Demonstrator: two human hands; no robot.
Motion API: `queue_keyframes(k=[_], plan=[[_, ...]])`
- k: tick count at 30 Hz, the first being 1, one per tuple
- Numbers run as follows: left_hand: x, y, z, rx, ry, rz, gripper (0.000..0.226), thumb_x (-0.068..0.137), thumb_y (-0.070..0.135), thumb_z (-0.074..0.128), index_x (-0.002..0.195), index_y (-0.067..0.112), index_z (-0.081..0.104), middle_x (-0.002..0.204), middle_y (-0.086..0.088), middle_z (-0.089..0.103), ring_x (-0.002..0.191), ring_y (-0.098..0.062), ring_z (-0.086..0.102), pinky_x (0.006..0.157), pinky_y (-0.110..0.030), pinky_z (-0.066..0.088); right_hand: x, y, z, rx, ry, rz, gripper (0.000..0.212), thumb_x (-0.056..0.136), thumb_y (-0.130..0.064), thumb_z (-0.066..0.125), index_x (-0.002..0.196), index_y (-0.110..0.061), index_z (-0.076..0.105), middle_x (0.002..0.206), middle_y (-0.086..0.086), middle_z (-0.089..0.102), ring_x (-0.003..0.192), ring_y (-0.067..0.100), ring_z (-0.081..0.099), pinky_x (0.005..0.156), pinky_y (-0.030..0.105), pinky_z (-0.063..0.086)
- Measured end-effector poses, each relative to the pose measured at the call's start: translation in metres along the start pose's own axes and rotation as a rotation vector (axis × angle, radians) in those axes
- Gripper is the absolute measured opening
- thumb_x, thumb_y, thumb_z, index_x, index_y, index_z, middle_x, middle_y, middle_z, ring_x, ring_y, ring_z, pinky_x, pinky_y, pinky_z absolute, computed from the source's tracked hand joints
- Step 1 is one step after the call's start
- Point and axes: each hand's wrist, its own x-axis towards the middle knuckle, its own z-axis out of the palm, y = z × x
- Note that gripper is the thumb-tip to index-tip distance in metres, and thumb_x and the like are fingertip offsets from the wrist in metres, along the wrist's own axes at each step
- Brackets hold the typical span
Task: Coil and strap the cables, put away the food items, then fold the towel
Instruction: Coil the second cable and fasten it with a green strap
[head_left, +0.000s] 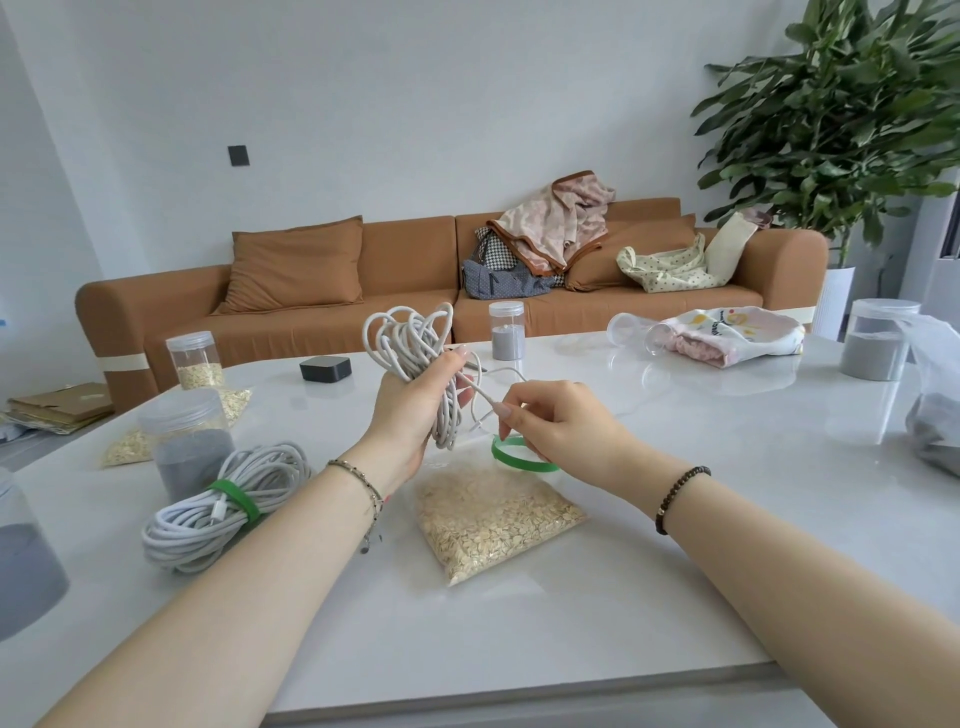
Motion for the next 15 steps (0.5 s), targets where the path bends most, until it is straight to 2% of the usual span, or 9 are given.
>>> queue_keyframes(k=[5,11,15], plan=[[0.003,-0.001,-0.002,-0.003,0.045,0.040,0.016,0.091,0.024,0.073,0.079,0.020,0.064,0.062,0.006,0.061,0.067,-0.014,0.061,0.061,-0.027,0.049,-0.001,-0.003,0.000,0.007,-0.035,0.002,0.034,0.102,-0.034,0.055,0.071,-0.021,0.064,0.054,0.007,0.046,0.053,0.018,0.039,0.057,0.032,0.036],[0.011,-0.001,-0.010,-0.067,0.215,0.058,0.016,0.088,0.022,0.075,0.077,0.020,0.063,0.062,0.006,0.063,0.069,-0.015,0.061,0.074,-0.036,0.049,-0.005,-0.007,-0.001,0.017,-0.108,0.049,0.039,0.103,-0.036,0.052,0.071,-0.016,0.063,0.054,0.005,0.053,0.050,0.013,0.045,0.060,0.022,0.042],[0.015,0.001,-0.013,-0.160,0.339,0.080,0.019,0.088,0.022,0.075,0.076,0.023,0.061,0.063,0.011,0.062,0.068,-0.008,0.061,0.081,-0.036,0.051,-0.005,-0.009,-0.002,0.123,-0.156,0.082,0.037,0.102,-0.034,0.056,0.076,-0.009,0.066,0.056,0.007,0.052,0.050,0.016,0.042,0.052,0.018,0.038]])
